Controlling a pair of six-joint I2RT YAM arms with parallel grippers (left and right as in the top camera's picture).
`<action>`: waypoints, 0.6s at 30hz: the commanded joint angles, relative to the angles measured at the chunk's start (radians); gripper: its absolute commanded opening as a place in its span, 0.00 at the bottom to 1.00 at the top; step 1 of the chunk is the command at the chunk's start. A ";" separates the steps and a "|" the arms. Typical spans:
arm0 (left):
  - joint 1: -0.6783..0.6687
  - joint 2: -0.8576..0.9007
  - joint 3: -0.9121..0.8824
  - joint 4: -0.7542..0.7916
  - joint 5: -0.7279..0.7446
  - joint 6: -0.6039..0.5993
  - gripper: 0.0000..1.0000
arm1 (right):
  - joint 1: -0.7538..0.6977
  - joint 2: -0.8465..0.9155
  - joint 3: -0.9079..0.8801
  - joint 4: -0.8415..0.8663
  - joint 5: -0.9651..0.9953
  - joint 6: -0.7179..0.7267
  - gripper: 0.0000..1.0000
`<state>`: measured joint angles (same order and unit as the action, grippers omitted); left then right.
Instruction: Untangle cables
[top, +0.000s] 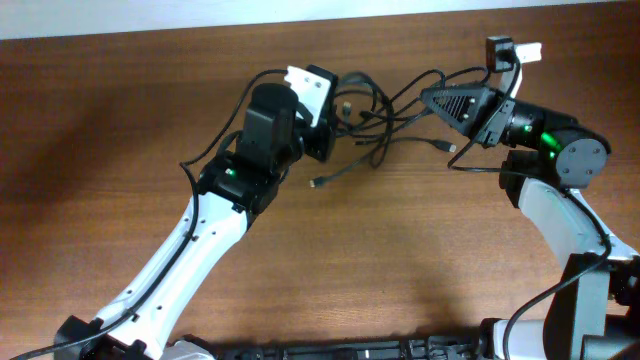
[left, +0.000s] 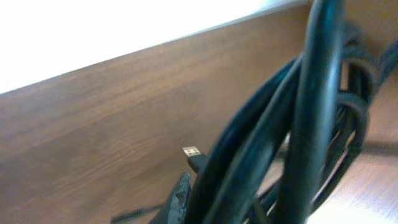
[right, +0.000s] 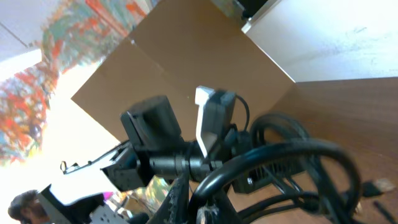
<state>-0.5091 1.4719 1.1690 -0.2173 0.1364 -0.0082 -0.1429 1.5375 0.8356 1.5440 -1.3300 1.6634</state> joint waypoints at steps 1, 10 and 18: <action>0.010 0.005 -0.002 -0.103 -0.066 0.439 0.00 | -0.060 -0.017 0.019 0.032 0.158 0.058 0.04; 0.010 0.005 -0.002 -0.273 -0.044 0.629 0.00 | -0.264 -0.016 0.019 -0.084 0.338 0.132 0.04; 0.010 0.005 -0.002 0.005 -0.047 0.206 0.00 | -0.268 -0.016 0.019 -0.221 -0.078 0.043 0.81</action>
<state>-0.5026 1.4788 1.1633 -0.3016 0.0986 0.4286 -0.4126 1.5360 0.8379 1.3270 -1.2560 1.7367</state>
